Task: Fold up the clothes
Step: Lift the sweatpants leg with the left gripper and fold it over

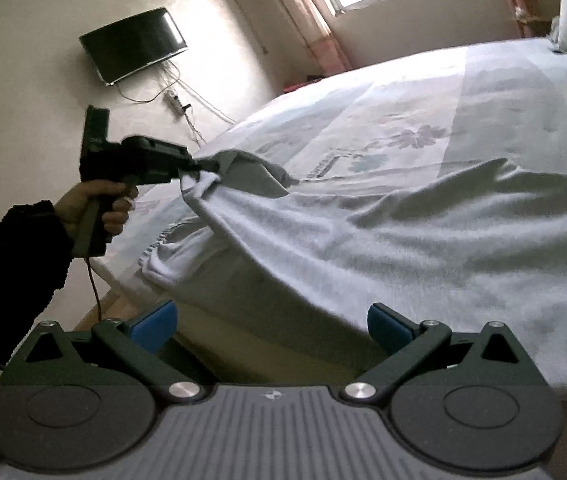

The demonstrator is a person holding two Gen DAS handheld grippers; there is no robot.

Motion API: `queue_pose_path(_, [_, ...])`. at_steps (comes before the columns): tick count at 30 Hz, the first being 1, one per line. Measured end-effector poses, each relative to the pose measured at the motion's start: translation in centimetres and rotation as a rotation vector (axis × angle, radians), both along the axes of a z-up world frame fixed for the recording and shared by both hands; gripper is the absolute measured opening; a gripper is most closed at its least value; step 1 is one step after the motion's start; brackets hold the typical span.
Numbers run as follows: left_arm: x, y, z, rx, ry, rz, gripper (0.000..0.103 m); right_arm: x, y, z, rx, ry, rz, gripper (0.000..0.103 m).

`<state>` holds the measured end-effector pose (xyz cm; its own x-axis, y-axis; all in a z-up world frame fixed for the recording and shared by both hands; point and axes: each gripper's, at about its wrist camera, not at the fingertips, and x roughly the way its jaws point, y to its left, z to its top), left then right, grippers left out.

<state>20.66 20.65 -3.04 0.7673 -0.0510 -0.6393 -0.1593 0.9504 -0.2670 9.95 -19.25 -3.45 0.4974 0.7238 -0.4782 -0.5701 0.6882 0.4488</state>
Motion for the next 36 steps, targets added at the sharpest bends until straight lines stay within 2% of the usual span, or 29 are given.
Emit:
queue_pose_path(3, [-0.7, 0.9, -1.9, -0.013, 0.020, 0.022, 0.006, -0.7, 0.0, 0.2, -0.021, -0.019, -0.011, 0.103])
queue_pose_path(6, [-1.1, 1.1, -4.0, 0.023, 0.045, 0.015, 0.006, -0.3, 0.3, -0.3, -0.028, 0.008, -0.017, 0.103])
queue_pose_path(12, [-1.6, 2.5, -6.7, -0.012, 0.051, 0.001, 0.006, 0.8, 2.3, -1.2, -0.113, 0.042, -0.038, 0.103])
queue_pose_path(16, [-2.0, 3.0, -6.3, -0.039, -0.001, -0.004, 0.006, 1.1, 3.3, -1.8, -0.165, 0.055, -0.032, 0.103])
queue_pose_path(19, [-2.7, 3.5, -4.8, -0.080, -0.096, -0.007, 0.006, 1.4, 3.6, -2.0, -0.173, 0.061, -0.033, 0.103])
queue_pose_path(20, [-2.9, 3.5, -4.5, -0.080, -0.122, -0.012, 0.006, 1.4, 3.6, -2.1, -0.175, 0.065, -0.032, 0.103])
queue_pose_path(22, [-3.1, 3.2, -4.3, -0.030, -0.159, -0.034, 0.007, 1.7, 3.8, -2.3, -0.182, 0.078, -0.037, 0.103])
queue_pose_path(24, [-3.0, 3.0, -5.5, 0.007, -0.136, -0.047, 0.009, 1.8, 4.0, -2.6, -0.191, 0.089, -0.037, 0.103])
queue_pose_path(27, [-2.6, 3.8, -8.5, -0.035, -0.028, -0.029, 0.011, 1.9, 4.3, -2.8, -0.203, 0.096, -0.034, 0.103])
queue_pose_path(28, [-2.9, 4.0, -9.1, -0.056, -0.016, -0.024, 0.012, 1.9, 4.4, -2.7, -0.209, 0.096, -0.032, 0.103])
queue_pose_path(31, [-4.1, 4.2, -9.1, -0.083, -0.035, -0.029, 0.012, 2.0, 4.7, -1.9, -0.208, 0.074, -0.020, 0.103])
queue_pose_path(36, [-4.9, 5.2, -8.4, -0.072, 0.004, -0.030, 0.027, 3.0, 6.1, -2.7, -0.219, 0.099, 0.003, 0.103])
